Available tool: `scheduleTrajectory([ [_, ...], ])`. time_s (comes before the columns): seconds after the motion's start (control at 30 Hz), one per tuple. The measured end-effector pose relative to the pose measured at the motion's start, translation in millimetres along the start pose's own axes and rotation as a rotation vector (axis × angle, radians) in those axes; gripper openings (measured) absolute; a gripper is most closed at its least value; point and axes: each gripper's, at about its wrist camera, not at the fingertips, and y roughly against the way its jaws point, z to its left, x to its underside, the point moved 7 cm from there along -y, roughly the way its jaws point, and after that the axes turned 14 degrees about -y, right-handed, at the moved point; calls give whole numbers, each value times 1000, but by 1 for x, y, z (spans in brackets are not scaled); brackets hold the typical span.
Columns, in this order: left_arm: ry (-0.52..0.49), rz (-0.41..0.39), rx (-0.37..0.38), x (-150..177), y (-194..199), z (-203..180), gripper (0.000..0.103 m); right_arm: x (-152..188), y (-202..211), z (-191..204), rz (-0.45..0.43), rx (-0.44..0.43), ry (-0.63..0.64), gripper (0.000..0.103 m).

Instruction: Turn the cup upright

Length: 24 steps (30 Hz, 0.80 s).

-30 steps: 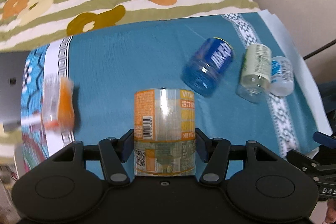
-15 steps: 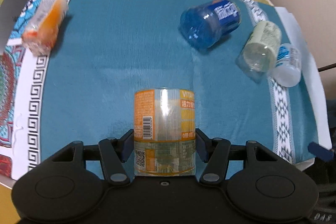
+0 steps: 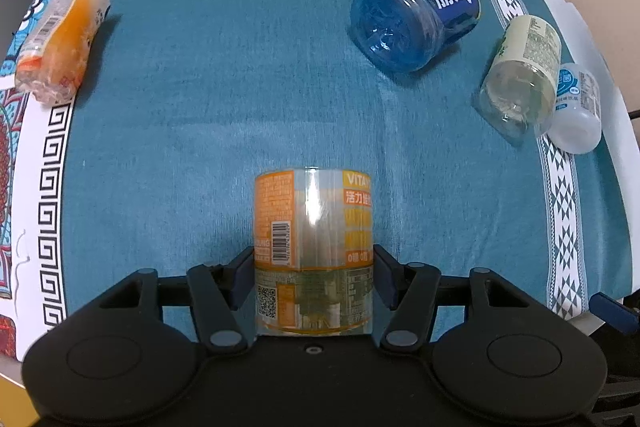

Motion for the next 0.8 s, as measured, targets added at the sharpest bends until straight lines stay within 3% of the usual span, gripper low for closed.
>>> scheduleTrajectory([
  [0.13, -18, -6, -16, -2, 0, -2, 91, 1, 1, 2, -2, 5, -6, 103],
  [0.4, -13, -41, -9, 2, 16, 1, 94, 1, 6, 4, -10, 12, -8, 103],
  [0.67, 24, -113, -10, 28, 55, 8, 95, -10, 22, 11, -33, -2, -2, 103],
  [0.8, 58, -148, -35, 47, 77, 14, 103, -22, 34, 23, -20, -47, 4, 103],
])
